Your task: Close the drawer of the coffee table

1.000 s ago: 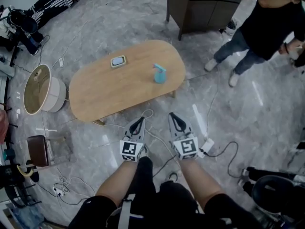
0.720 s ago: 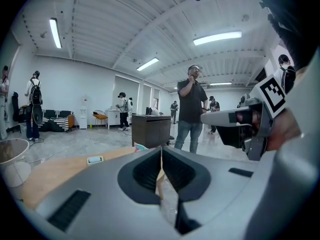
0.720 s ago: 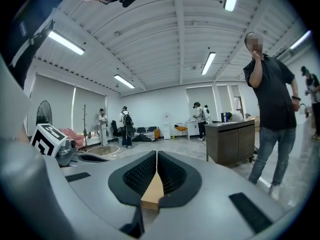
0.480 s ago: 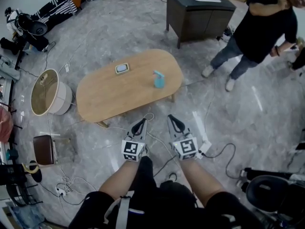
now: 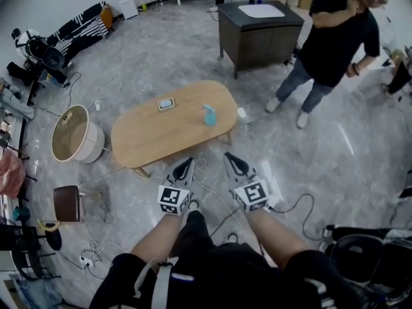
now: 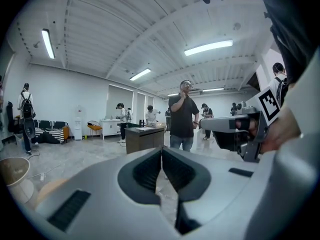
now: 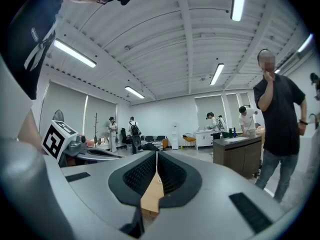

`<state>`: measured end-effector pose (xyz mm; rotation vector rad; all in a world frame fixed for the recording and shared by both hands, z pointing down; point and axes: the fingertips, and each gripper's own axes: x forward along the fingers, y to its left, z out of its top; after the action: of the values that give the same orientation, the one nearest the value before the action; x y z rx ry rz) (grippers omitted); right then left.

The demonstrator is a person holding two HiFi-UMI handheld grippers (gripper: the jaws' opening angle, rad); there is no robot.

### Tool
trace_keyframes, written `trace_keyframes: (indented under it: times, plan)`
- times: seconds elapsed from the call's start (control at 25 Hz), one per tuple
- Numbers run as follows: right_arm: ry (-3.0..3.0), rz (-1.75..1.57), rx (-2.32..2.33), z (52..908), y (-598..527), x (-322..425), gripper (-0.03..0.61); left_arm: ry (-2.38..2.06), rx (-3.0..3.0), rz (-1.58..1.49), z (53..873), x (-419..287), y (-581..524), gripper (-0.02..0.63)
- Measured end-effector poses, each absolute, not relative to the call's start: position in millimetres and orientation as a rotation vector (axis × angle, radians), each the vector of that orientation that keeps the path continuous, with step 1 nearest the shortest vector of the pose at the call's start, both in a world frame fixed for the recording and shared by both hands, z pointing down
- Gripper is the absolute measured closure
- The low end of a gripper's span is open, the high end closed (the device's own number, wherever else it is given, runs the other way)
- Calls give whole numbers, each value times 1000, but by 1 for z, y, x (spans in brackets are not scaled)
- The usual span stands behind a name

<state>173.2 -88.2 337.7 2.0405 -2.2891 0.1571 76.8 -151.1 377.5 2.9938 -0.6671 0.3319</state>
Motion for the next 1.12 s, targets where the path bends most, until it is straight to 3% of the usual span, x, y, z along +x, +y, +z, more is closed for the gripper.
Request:
trace_keyframes:
  times: [0.56, 1.12]
  plan:
    - [-2391, 74, 2004, 237, -25, 138, 563, -650, 2984, 230, 279, 13, -79, 603]
    - [-2365, 43, 2070, 203, -71, 47, 563, -627, 2989, 164, 243, -90, -152, 603]
